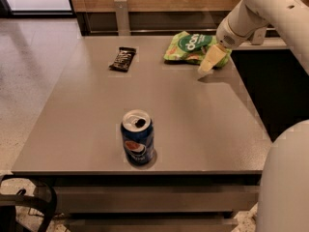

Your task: Move green rice chip bag near pepsi can

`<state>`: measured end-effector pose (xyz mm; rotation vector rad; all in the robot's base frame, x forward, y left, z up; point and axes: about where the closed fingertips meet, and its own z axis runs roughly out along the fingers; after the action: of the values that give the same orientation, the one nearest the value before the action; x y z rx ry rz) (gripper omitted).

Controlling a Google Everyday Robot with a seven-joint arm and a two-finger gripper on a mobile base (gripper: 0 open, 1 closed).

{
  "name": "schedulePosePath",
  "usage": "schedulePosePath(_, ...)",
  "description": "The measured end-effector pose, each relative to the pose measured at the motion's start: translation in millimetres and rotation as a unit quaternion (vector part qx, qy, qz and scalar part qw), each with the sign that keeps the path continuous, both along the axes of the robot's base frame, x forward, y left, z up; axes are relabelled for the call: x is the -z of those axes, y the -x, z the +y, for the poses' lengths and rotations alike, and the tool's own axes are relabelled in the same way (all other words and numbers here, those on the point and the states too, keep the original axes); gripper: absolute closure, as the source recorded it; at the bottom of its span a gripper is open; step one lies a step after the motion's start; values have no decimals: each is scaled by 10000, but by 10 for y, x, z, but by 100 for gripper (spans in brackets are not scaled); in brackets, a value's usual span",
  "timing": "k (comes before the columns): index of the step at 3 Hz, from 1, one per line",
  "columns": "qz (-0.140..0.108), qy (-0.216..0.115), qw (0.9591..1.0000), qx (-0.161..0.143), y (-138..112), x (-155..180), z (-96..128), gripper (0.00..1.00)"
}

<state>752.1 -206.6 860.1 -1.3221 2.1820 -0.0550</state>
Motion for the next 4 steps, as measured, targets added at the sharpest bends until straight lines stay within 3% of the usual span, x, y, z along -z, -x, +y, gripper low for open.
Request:
schedulePosePath(2, 47, -272, 9995, 148, -177, 330, 97, 0)
schedulePosePath(4, -9, -469, 9980, 435, -189, 406, 40, 0)
